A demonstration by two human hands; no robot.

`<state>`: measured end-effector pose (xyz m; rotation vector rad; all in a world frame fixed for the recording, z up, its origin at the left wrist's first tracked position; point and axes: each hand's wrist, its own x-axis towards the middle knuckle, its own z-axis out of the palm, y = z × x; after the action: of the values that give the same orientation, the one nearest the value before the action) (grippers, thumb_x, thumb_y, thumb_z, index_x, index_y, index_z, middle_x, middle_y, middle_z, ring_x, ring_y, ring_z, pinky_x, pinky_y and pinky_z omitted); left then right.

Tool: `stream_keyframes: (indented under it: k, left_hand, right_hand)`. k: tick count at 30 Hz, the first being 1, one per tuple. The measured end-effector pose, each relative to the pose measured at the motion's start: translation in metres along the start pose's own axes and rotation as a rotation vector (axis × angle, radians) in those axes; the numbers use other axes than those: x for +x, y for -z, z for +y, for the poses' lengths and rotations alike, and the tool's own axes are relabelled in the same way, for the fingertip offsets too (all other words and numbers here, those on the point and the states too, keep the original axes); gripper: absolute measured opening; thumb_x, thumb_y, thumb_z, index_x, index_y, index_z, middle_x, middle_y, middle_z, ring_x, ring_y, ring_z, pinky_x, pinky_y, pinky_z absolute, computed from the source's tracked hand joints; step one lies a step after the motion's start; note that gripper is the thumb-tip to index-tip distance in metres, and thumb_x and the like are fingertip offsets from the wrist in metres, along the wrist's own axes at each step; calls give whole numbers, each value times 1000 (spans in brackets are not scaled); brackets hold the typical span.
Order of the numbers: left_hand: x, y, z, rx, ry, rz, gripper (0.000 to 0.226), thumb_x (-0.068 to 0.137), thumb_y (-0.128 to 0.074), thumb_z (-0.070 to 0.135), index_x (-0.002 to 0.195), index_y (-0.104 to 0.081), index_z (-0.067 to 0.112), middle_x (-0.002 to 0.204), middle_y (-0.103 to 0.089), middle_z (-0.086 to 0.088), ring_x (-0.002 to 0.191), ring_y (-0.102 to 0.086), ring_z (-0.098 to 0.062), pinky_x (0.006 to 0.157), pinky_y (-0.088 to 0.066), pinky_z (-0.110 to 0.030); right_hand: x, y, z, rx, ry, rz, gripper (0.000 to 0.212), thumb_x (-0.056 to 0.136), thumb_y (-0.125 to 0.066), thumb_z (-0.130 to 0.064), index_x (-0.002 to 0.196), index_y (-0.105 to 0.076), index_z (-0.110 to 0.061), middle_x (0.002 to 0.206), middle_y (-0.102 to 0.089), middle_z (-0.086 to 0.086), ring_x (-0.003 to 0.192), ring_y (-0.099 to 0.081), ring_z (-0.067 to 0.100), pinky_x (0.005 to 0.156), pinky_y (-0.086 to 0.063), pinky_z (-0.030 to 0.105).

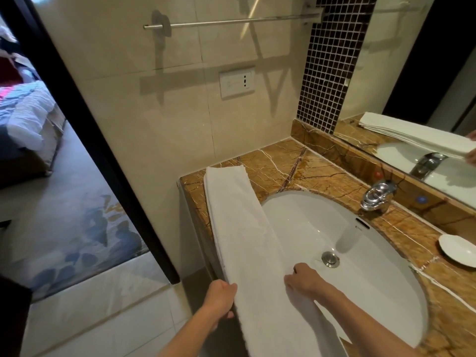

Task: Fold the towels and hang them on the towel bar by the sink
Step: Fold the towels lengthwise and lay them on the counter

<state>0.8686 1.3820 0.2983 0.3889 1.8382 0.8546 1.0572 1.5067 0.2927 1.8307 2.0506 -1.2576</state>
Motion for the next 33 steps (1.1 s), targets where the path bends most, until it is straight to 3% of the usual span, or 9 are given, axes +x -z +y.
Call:
stream_keyframes:
  k: [5,10,15,19,22,26,29,33]
  left_hand:
    - [3,0,6,109,-6,9,27,91,-48,12,65,-46,10,66,-54,-10,59,-50,-23,53,-46,-29]
    - [10,1,19,205,-104,164,31,85,-54,14,58,-38,16,65,-47,-4,68,-47,-21,64,-36,-25]
    - [27,8,41,183,-171,252,27,87,-56,14,63,-43,13,63,-47,-5,64,-44,-20,61,-34,-28]
    - [36,13,53,138,-153,219,13,87,-56,13,86,-59,1,88,-63,-15,78,-58,-23,74,-48,-32]
    - [42,19,63,95,-139,197,23,89,-54,13,111,-56,6,107,-62,-11,98,-62,-28,88,-53,-40]
    - [54,24,76,101,-143,154,39,92,-53,14,129,-47,7,125,-55,-10,112,-55,-26,97,-48,-38]
    - [65,26,85,70,-140,127,45,92,-54,11,135,-42,5,133,-50,-11,119,-51,-26,103,-45,-39]
    - [79,26,93,-20,-99,121,43,91,-56,8,133,-45,2,128,-54,-13,115,-54,-28,101,-46,-40]
  right_hand:
    - [1,6,-5,-7,3,-23,14,83,-51,-28,77,-42,-20,82,-51,-4,70,-50,9,50,-36,21]
    - [3,13,-17,40,47,5,13,82,-52,-31,82,-43,-21,86,-53,-5,71,-48,7,54,-35,21]
    - [13,27,-43,139,136,66,40,89,-55,-26,125,-44,-13,88,-56,-4,74,-53,8,57,-38,19]
    - [20,32,-62,183,150,70,45,91,-54,-20,133,-40,-12,97,-58,4,84,-57,17,65,-43,23]
    - [25,32,-74,187,136,85,43,92,-53,-17,132,-40,-10,111,-59,10,100,-58,25,81,-46,29]
    - [31,29,-83,187,103,102,45,92,-52,-15,135,-39,-8,113,-54,8,102,-55,24,84,-45,28]
    - [37,32,-91,231,73,110,47,91,-53,-14,136,-38,-8,108,-51,5,102,-56,23,88,-48,31]
    - [51,35,-100,265,21,128,44,89,-55,-14,131,-44,-4,115,-57,12,104,-58,26,88,-49,33]
